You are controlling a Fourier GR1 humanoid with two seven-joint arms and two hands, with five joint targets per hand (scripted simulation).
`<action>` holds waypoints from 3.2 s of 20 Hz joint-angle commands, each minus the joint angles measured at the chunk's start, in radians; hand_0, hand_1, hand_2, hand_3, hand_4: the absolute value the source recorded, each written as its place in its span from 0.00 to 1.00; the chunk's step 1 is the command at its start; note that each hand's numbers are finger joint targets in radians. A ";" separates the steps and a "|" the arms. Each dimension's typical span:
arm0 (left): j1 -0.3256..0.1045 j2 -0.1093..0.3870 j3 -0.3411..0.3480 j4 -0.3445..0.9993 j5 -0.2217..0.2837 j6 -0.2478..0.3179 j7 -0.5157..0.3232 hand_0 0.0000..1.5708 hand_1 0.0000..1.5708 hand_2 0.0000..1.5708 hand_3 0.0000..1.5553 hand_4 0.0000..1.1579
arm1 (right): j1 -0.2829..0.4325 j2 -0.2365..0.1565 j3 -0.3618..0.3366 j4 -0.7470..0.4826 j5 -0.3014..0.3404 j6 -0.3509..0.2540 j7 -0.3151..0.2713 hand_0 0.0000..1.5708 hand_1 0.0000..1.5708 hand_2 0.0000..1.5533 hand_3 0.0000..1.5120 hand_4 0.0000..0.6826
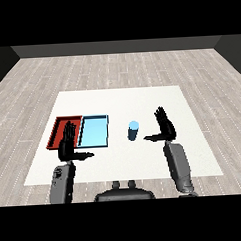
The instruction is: Pick the blue can and put it in the blue box
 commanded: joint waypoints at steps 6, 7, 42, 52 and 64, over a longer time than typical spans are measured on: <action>-0.032 -0.012 -0.008 0.016 -0.002 0.009 0.015 0.00 0.00 0.00 0.00 0.00 | -0.049 0.042 0.018 0.047 -0.024 -0.028 0.016 0.00 0.00 0.00 0.00 0.00; 0.024 -0.021 -0.026 -0.048 -0.010 0.014 0.028 0.00 0.00 0.00 0.00 0.00 | -0.046 0.074 0.031 0.070 -0.011 -0.051 -0.015 0.00 0.00 0.00 0.00 0.00; -0.015 0.056 0.089 0.069 0.099 -0.086 -0.037 0.00 0.00 0.00 0.00 0.00 | -0.269 0.079 0.146 0.603 -0.266 -0.103 -0.269 0.00 0.00 0.00 0.00 0.00; -0.065 0.025 0.056 -0.018 0.058 0.007 0.072 0.00 0.00 0.00 0.00 0.00 | -0.305 0.079 0.245 0.652 -0.336 -0.155 -0.271 0.00 0.00 0.00 0.00 0.00; -0.112 0.026 0.066 0.094 0.050 0.000 0.023 0.00 0.00 0.00 0.00 0.00 | -0.415 0.079 0.248 0.829 -0.309 -0.431 -0.327 0.98 0.98 0.96 0.96 0.96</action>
